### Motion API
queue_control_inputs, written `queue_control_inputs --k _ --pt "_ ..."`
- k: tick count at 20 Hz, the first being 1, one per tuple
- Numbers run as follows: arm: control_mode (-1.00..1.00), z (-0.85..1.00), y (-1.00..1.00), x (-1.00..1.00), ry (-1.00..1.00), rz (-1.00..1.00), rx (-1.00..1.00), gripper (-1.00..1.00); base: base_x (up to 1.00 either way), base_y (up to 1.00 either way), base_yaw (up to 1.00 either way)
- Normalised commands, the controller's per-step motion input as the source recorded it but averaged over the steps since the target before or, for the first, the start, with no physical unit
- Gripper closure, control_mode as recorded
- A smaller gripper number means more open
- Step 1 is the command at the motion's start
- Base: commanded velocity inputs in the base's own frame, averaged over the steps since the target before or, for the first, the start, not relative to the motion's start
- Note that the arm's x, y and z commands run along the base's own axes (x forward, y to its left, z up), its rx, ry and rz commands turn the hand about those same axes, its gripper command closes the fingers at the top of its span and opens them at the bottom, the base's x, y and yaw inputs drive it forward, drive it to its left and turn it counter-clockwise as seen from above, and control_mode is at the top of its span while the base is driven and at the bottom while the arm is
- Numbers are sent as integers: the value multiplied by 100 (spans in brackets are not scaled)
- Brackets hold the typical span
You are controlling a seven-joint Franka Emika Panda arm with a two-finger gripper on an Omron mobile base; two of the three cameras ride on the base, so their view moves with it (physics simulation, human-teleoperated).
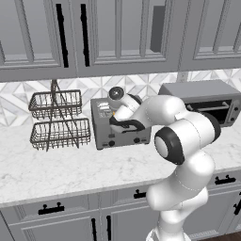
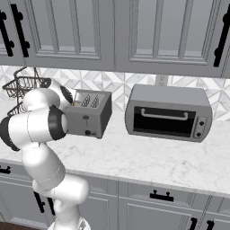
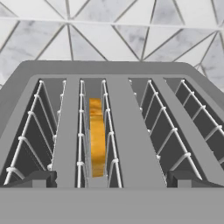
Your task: Start the toaster. Once the lever pops up, take the bread to the plate on the dining counter.
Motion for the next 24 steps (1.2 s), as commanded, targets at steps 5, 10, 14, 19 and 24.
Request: queue_control_inputs --k 5,10,14,19,24 --pt "-100 0 0 0 0 0 0 -100 0 0 0" --pt "-100 0 0 0 0 0 0 -100 0 0 0" --pt "-100 0 0 0 0 0 0 -100 0 0 0" --pt "-100 0 0 0 0 0 0 -100 0 0 0" --pt "-100 0 0 0 0 0 0 -100 0 0 0"
